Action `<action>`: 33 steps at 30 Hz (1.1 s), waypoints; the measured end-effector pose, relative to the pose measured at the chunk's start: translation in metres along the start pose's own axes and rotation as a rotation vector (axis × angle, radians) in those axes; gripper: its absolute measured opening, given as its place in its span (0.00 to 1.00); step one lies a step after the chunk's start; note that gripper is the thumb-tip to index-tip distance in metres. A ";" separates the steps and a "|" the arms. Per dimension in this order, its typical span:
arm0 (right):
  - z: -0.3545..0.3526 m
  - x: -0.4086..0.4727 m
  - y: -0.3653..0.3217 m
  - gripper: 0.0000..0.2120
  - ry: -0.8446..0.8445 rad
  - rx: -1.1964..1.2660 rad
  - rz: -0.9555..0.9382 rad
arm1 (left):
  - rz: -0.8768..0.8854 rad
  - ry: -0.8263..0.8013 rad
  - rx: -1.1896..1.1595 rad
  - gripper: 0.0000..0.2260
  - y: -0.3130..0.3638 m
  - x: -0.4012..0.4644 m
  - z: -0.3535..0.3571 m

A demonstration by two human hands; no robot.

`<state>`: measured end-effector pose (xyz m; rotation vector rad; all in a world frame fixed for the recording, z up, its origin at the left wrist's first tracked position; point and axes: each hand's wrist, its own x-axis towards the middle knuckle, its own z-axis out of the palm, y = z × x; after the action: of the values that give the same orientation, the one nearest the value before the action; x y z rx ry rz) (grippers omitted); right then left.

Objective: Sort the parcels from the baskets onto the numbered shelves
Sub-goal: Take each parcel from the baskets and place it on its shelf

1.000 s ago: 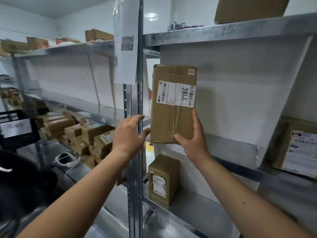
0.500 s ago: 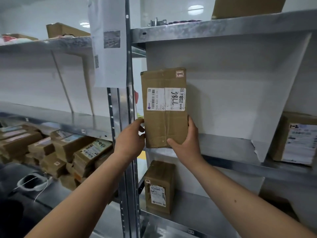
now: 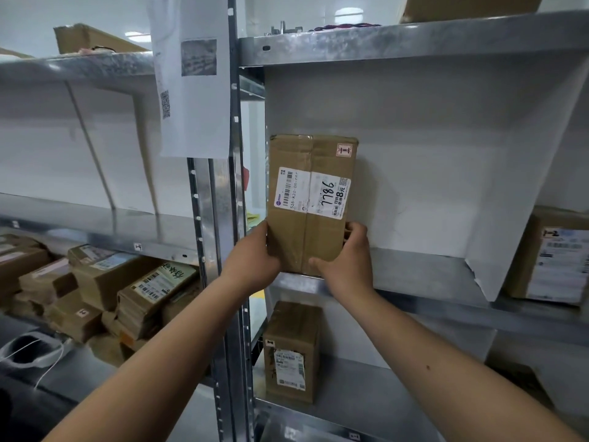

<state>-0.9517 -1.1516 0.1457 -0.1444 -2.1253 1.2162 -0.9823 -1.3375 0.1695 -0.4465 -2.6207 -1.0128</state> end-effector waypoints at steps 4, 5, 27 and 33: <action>0.004 0.012 -0.002 0.51 -0.011 -0.061 -0.005 | -0.057 -0.043 -0.095 0.35 0.003 0.009 0.011; 0.005 0.014 -0.002 0.52 -0.012 -0.078 -0.009 | -0.066 -0.045 -0.116 0.35 0.004 0.012 0.013; 0.010 0.020 0.007 0.45 -0.106 -0.121 0.086 | -0.019 0.060 -0.166 0.50 0.005 0.000 0.034; -0.021 -0.031 0.014 0.31 -0.190 -0.159 -0.227 | 0.123 0.021 0.073 0.42 0.000 -0.048 0.051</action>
<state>-0.9185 -1.1412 0.1262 0.1449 -2.3292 0.9611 -0.9464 -1.3112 0.1152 -0.5684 -2.5667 -0.8758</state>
